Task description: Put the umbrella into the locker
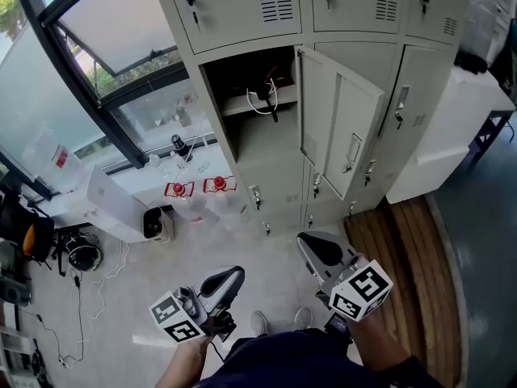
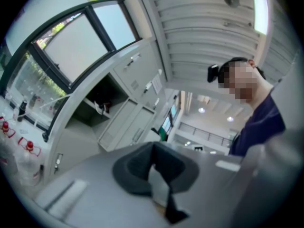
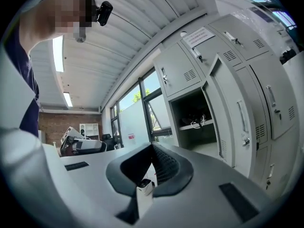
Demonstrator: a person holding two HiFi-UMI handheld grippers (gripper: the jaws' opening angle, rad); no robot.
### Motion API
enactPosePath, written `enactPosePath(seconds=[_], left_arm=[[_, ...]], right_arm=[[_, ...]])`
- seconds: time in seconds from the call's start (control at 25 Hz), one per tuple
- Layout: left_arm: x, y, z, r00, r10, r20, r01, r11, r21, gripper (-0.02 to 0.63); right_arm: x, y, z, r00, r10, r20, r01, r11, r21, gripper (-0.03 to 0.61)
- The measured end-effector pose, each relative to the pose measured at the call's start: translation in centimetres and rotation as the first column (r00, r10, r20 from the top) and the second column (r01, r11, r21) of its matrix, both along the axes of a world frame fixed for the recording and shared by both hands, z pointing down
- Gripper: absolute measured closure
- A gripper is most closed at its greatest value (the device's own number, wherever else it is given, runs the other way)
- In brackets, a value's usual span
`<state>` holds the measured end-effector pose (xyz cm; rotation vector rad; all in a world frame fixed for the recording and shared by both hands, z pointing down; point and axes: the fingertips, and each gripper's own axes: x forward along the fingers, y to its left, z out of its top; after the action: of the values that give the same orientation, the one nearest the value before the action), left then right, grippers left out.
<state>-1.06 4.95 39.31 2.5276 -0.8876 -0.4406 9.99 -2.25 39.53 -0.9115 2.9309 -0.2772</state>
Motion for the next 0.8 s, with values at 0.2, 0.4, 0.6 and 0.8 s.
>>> enactPosePath(seconds=[0.2, 0.4, 0.6, 0.8], left_arm=[[-1.0, 0.2, -0.1, 1.0, 0.011, -0.011, -0.011, 1.0, 0.01, 0.614], [-1.6, 0.3, -0.4, 1.0, 0.017, -0.02, -0.016, 1.0, 0.017, 0.614], [-1.7, 0.2, -0.5, 1.0, 0.021, -0.024, -0.02, 1.0, 0.021, 0.614], [-1.7, 0.0, -0.4, 0.999, 0.016, -0.028, -0.015, 1.0, 0.022, 0.614]], right_arm=[[-1.0, 0.4, 0.0, 1.0, 0.014, -0.027, -0.014, 1.0, 0.0, 0.572], [-1.4, 0.5, -0.1, 0.999, 0.028, -0.042, -0.029, 1.0, -0.006, 0.572], [-1.7, 0.1, 0.0, 0.998, 0.03, -0.055, -0.031, 0.999, -0.008, 0.571], [-1.7, -0.2, 0.4, 0.997, 0.031, -0.064, -0.032, 0.999, -0.016, 0.572]])
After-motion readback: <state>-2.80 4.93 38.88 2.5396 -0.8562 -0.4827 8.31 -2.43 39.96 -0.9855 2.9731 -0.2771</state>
